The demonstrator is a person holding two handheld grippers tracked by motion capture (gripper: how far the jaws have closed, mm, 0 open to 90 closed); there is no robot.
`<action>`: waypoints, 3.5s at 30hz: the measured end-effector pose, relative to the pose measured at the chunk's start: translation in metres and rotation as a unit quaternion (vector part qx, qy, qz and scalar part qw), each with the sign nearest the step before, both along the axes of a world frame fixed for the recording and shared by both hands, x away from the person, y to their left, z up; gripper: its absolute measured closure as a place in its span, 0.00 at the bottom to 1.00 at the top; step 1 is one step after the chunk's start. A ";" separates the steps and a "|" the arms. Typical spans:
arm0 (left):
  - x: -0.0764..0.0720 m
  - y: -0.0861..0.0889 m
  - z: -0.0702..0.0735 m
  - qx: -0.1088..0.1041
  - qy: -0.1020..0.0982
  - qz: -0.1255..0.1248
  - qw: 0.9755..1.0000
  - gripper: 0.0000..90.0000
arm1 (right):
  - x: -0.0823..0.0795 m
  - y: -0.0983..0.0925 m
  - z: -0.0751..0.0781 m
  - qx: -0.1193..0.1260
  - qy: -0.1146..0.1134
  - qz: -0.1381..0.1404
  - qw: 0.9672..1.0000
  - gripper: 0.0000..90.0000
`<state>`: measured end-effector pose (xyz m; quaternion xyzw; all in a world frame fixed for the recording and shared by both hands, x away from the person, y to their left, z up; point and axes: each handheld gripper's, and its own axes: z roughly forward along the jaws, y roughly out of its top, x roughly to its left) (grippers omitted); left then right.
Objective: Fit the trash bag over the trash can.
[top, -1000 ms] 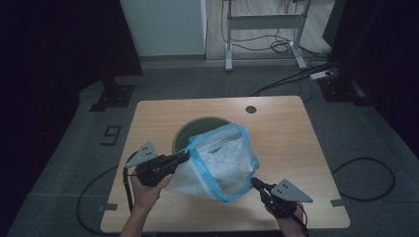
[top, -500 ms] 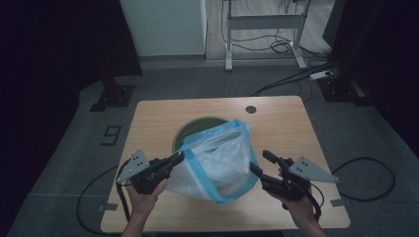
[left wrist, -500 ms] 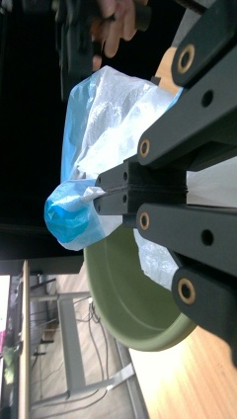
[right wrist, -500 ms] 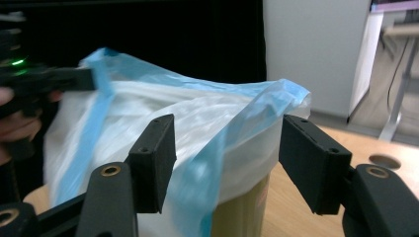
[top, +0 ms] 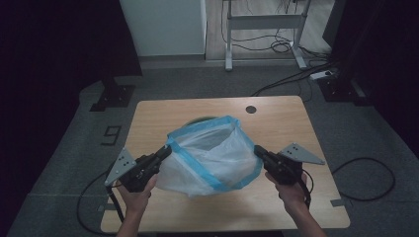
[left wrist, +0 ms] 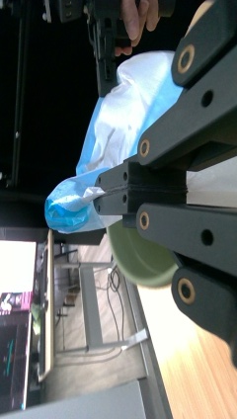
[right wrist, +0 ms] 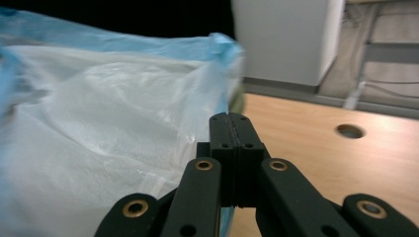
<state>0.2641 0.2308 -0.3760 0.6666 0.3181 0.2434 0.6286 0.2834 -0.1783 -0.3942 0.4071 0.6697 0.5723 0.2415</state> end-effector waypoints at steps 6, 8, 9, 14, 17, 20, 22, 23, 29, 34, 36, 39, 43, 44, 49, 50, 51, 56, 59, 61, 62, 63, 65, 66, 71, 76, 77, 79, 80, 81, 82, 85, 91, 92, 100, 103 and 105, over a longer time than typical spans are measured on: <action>0.017 0.013 -0.007 -0.013 0.019 0.017 1.000 0.99 | 0.025 0.008 0.007 -0.037 -0.014 -0.029 0.999 0.98; 0.024 0.017 -0.011 -0.024 0.032 0.016 0.999 0.99 | 0.035 0.011 0.006 -0.046 -0.011 -0.039 0.998 0.98; 0.026 0.019 -0.013 -0.028 0.037 0.016 0.999 0.99 | 0.041 0.014 0.005 -0.047 -0.006 -0.044 0.998 0.98; 0.039 0.026 -0.022 -0.042 0.068 0.025 0.996 0.99 | 0.060 0.022 -0.002 -0.059 0.014 -0.063 0.996 0.98; 0.046 0.028 -0.026 -0.040 0.083 0.028 0.995 0.99 | 0.069 0.026 -0.009 -0.063 0.030 -0.070 0.995 0.98; 0.052 0.031 -0.029 -0.041 0.094 0.032 0.994 0.98 | 0.076 0.025 -0.014 -0.060 0.042 -0.078 0.994 0.98; 0.055 0.032 -0.033 -0.043 0.104 0.032 0.993 0.98 | 0.080 0.023 -0.018 -0.056 0.051 -0.081 0.994 0.98; 0.056 0.032 -0.034 -0.044 0.106 0.032 0.993 0.98 | 0.082 0.022 -0.021 -0.050 0.059 -0.079 0.994 0.98; 0.061 0.033 -0.046 -0.042 0.124 0.035 0.991 0.98 | 0.089 0.019 -0.037 -0.037 0.085 -0.070 0.993 0.98; 0.061 0.035 -0.050 -0.042 0.128 0.035 0.990 0.98 | 0.092 0.018 -0.047 -0.033 0.097 -0.061 0.993 0.98; 0.061 0.035 -0.050 -0.042 0.127 0.035 0.990 0.98 | 0.093 0.017 -0.050 -0.031 0.097 -0.059 0.993 0.98; 0.060 0.036 -0.050 -0.044 0.124 0.036 0.991 0.98 | 0.091 0.015 -0.050 -0.024 0.086 -0.061 0.994 0.90; 0.060 0.036 -0.049 -0.044 0.122 0.035 0.991 0.98 | 0.076 0.003 -0.034 0.001 0.032 -0.085 0.996 0.70; 0.060 0.036 -0.048 -0.043 0.122 0.035 0.991 0.98 | 0.072 0.001 -0.030 0.006 0.023 -0.083 0.996 0.68; 0.058 0.036 -0.047 -0.045 0.119 0.036 0.991 0.98 | 0.037 -0.007 -0.010 0.025 -0.024 -0.017 0.999 0.61; 0.057 0.036 -0.046 -0.044 0.118 0.037 0.991 0.98 | 0.031 -0.007 -0.009 0.025 -0.028 -0.005 0.999 0.59; 0.057 0.036 -0.046 -0.044 0.118 0.037 0.991 0.98 | 0.024 -0.006 -0.007 0.023 -0.032 0.009 0.999 0.58; 0.056 0.034 -0.044 -0.042 0.117 0.038 0.991 0.98 | -0.004 0.009 0.004 0.022 -0.041 0.084 0.995 0.51; 0.056 0.033 -0.043 -0.040 0.116 0.038 0.992 0.98 | -0.007 0.023 0.009 0.009 -0.033 0.125 0.992 0.47; 0.055 0.032 -0.043 -0.037 0.116 0.041 0.992 0.98 | -0.005 0.033 0.010 -0.008 -0.027 0.148 0.989 0.47; 0.054 0.032 -0.043 -0.037 0.116 0.041 0.992 0.98 | -0.004 0.037 0.009 -0.016 -0.024 0.153 0.988 0.51; 0.053 0.032 -0.043 -0.036 0.116 0.041 0.992 0.98 | -0.003 0.039 0.008 -0.021 -0.022 0.159 0.987 0.59; 0.051 0.033 -0.044 -0.035 0.116 0.040 0.992 0.98 | -0.003 0.043 0.005 -0.033 -0.022 0.171 0.984 0.77; 0.050 0.034 -0.043 -0.034 0.114 0.040 0.992 0.98 | -0.005 0.043 0.004 -0.036 -0.027 0.171 0.984 0.85; 0.043 0.037 -0.043 -0.032 0.110 0.030 0.993 0.97 | -0.028 0.041 -0.010 -0.027 -0.039 0.205 0.978 0.97; 0.027 0.038 -0.048 -0.019 0.106 0.017 0.994 0.96 | -0.046 0.040 -0.037 -0.037 -0.036 0.225 0.973 0.97; 0.025 0.038 -0.049 -0.019 0.106 0.014 0.994 0.96 | -0.047 0.040 -0.044 -0.036 -0.029 0.225 0.973 0.97; 0.019 0.039 -0.052 -0.014 0.107 0.006 0.994 0.96 | -0.046 0.041 -0.052 -0.034 -0.020 0.225 0.974 0.97; 0.015 0.039 -0.054 -0.010 0.109 0.001 0.994 0.96 | -0.046 0.041 -0.055 -0.035 -0.016 0.226 0.973 0.97; 0.013 0.040 -0.055 -0.008 0.111 -0.001 0.994 0.96 | -0.045 0.041 -0.059 -0.038 -0.011 0.227 0.973 0.97; 0.011 0.040 -0.058 -0.006 0.114 -0.005 0.993 0.96 | -0.044 0.042 -0.061 -0.041 -0.010 0.227 0.973 0.97; 0.006 0.041 -0.063 0.002 0.119 -0.014 0.993 0.96 | -0.040 0.042 -0.069 -0.048 0.006 0.232 0.972 0.97; -0.001 0.039 -0.075 0.039 0.128 -0.007 0.991 0.97 | -0.030 0.042 -0.088 -0.072 0.040 0.227 0.970 0.97; -0.002 0.038 -0.077 0.041 0.130 -0.006 0.991 0.96 | -0.028 0.042 -0.090 -0.075 0.043 0.224 0.971 0.97; -0.010 0.039 -0.051 0.043 0.086 -0.008 0.995 0.44 | -0.020 0.035 -0.090 -0.085 0.039 0.191 0.977 0.96; -0.013 0.037 -0.029 0.045 0.062 -0.019 0.997 0.34 | -0.019 0.035 -0.090 -0.092 0.038 0.191 0.977 0.95; -0.011 0.032 -0.018 0.055 0.057 -0.020 0.997 0.34 | -0.018 0.035 -0.090 -0.090 0.038 0.192 0.976 0.95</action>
